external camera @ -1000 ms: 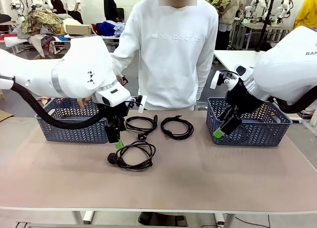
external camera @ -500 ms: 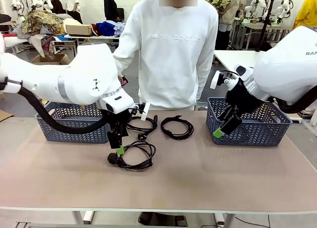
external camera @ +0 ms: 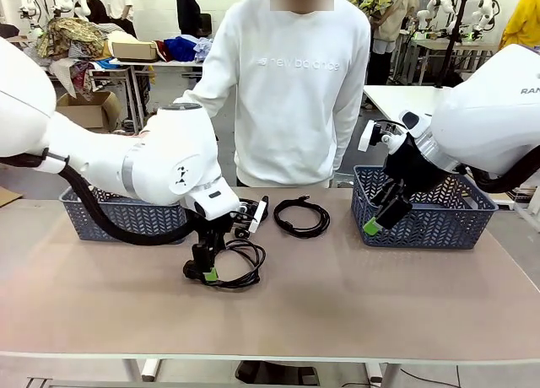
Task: Organize the cables according to human instructions.
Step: Pick up a bundle of cables and place it in the basket indicated by the human.
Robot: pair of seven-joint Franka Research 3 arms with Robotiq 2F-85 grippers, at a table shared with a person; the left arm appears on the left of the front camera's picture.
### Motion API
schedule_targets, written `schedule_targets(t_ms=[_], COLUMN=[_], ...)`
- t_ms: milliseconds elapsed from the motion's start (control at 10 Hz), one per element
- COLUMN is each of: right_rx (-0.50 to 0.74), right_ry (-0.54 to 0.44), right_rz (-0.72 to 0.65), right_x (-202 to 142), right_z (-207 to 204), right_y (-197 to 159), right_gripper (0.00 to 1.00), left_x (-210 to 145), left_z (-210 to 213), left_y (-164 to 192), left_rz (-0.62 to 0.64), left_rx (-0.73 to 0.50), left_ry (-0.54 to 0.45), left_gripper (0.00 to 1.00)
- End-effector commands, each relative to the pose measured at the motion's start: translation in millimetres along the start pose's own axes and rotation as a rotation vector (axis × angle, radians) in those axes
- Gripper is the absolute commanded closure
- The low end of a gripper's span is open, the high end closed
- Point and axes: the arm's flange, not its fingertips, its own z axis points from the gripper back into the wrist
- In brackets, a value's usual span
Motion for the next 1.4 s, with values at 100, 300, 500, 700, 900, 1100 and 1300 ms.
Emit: schedule_targets(t_ms=[100, 300, 500, 700, 900, 1100, 1300], right_rx=[0.001, 0.001, 0.001, 0.001, 0.001, 0.001, 0.001], right_ry=[0.002, 0.002, 0.002, 0.002, 0.002, 0.002, 0.002], right_rz=[-0.004, -0.004, -0.004, -0.004, -0.004, -0.004, -0.004], right_x=[2.0, 2.0, 2.0, 2.0, 2.0, 2.0, 2.0], right_z=[0.8, 0.8, 0.8, 0.8, 0.8, 0.8, 0.8], right_y=[-0.7, -0.7, -0.7, -0.7, -0.7, -0.7, -0.7], right_gripper=[0.0, 0.0, 0.0, 0.0, 0.0, 0.0, 0.0], left_x=[-2.3, -1.4, -0.5, 0.3, 1.8, 3.2, 3.2], left_z=[-17.4, -28.2, -36.1, -41.1, -47.2, -52.8, -55.8], left_y=[-1.0, 0.5, -2.8, -6.0, -9.5, -11.0, -10.7], left_rz=[-0.018, -0.029, -0.033, -0.035, -0.043, -0.043, -0.043], left_rx=[0.013, -0.002, -0.02, -0.027, -0.039, -0.061, -0.08], left_ry=[0.027, 0.028, 0.026, 0.022, 0.024, 0.031, 0.034], left_gripper=[0.0, 0.0, 0.0, 0.0, 0.0, 0.0, 0.0])
